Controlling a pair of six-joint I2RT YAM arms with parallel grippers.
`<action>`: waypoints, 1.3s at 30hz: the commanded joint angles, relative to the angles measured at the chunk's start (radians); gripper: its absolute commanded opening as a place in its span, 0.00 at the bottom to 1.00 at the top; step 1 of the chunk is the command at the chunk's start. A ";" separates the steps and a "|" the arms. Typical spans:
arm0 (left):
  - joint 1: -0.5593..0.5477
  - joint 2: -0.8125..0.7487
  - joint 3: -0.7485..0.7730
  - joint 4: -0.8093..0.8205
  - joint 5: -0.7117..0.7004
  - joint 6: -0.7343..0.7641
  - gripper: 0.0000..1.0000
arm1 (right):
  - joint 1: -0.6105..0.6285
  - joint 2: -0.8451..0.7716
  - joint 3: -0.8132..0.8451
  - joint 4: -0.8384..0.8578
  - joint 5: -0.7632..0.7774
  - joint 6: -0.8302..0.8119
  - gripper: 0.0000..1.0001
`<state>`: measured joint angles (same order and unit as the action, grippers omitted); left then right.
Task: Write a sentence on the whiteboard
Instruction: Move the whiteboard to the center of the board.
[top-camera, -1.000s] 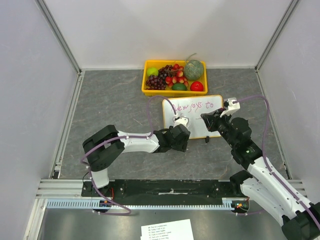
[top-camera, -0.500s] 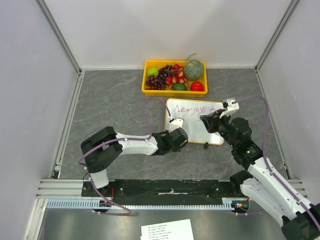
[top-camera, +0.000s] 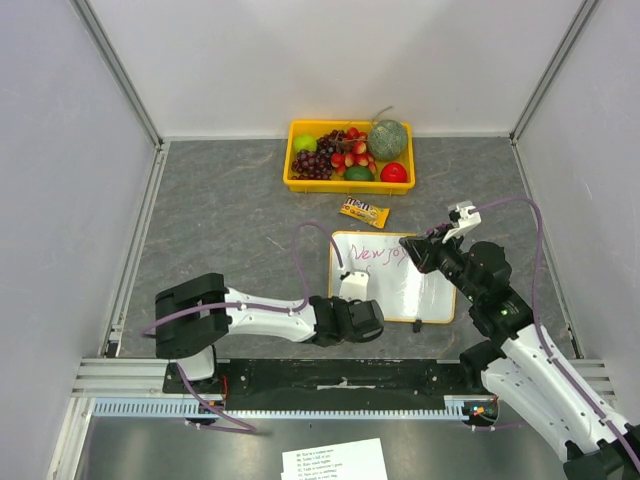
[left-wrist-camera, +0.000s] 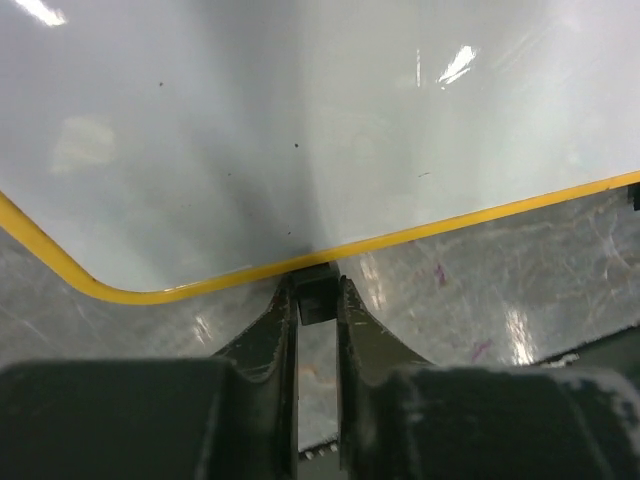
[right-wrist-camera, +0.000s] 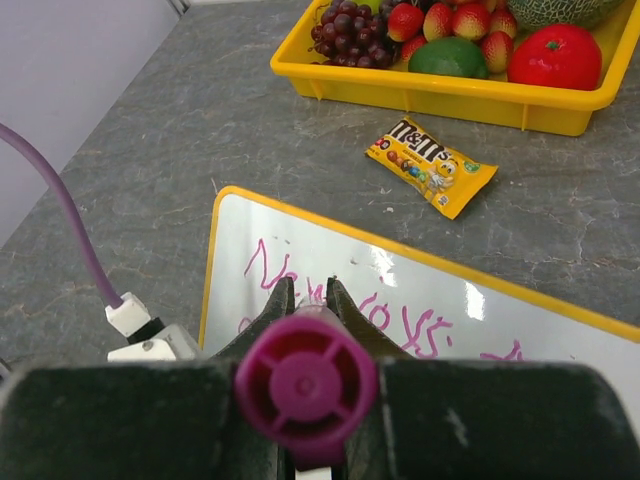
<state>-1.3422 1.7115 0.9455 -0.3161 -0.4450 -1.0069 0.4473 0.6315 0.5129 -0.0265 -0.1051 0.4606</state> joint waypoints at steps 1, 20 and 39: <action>-0.084 0.036 0.024 -0.088 0.088 -0.119 0.24 | -0.004 -0.035 -0.001 -0.033 -0.021 0.003 0.00; 0.098 -0.504 -0.128 -0.160 0.324 0.122 0.74 | -0.004 -0.110 0.021 -0.144 -0.070 -0.034 0.00; 0.715 -0.320 -0.364 0.673 1.106 0.320 0.73 | 0.140 -0.039 -0.042 -0.052 -0.018 0.050 0.00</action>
<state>-0.6346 1.3109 0.5873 0.0868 0.4877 -0.7486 0.5083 0.5762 0.4789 -0.1509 -0.1783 0.4767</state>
